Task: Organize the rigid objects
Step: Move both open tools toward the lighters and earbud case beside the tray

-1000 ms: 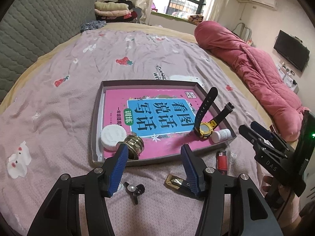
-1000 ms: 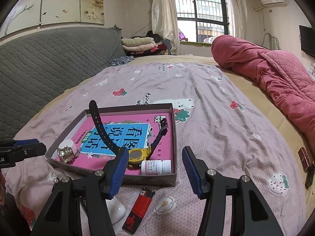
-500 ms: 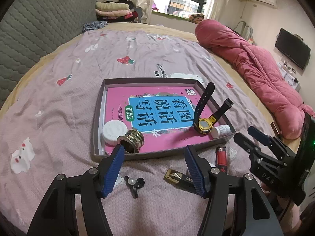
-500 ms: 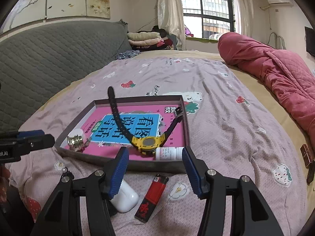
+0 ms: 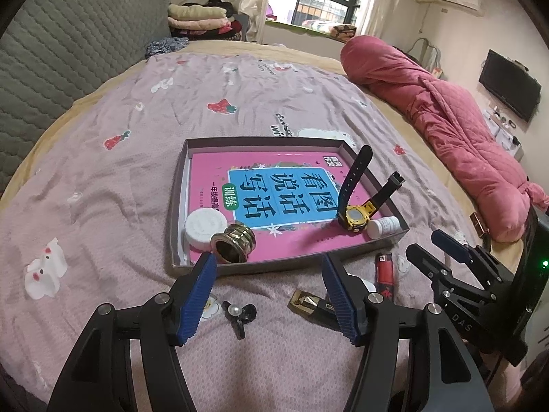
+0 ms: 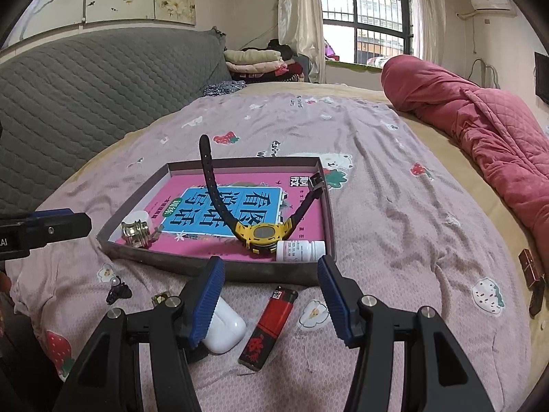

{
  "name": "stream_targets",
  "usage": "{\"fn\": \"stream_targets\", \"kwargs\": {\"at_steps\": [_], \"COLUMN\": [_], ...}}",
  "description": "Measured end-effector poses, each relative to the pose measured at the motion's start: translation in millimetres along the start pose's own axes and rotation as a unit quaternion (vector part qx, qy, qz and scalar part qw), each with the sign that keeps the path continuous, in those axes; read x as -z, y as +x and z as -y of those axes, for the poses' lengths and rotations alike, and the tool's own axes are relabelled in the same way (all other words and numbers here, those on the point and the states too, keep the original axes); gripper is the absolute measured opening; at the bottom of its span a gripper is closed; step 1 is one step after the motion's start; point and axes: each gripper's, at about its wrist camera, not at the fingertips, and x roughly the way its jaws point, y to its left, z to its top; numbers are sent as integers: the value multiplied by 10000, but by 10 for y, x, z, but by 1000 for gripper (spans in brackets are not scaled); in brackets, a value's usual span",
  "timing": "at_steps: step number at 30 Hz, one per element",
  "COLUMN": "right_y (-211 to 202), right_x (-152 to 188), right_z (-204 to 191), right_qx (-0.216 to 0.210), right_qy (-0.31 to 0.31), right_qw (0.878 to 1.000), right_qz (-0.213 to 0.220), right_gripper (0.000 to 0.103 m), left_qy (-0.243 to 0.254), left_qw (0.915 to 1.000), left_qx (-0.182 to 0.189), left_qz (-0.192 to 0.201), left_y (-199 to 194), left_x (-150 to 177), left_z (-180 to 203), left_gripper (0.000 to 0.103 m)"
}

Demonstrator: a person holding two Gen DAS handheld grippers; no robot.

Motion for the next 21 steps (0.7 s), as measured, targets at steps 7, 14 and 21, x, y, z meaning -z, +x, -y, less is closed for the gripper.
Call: {"fn": "stream_targets", "kwargs": {"at_steps": [7,14,21], "right_y": [-45,-73,-86], "right_x": [28,89,142], "right_z": [-8,-27,-49], "right_qx": [18,47,63], "right_qy": [-22,-25,-66], "right_qw": [10000,9999,9997], "right_qz": [-37,-144,-236], "right_gripper": [56,56,56], "left_qy": [5,17,50], "left_qw": [10000,10000,9998], "left_qx": [20,62,65], "left_qz": [0,-68,-157], "left_y": [-28,-53,-48], "left_x": [21,99,163], "left_z": [26,79,128], "left_gripper": [66,66,66]}}
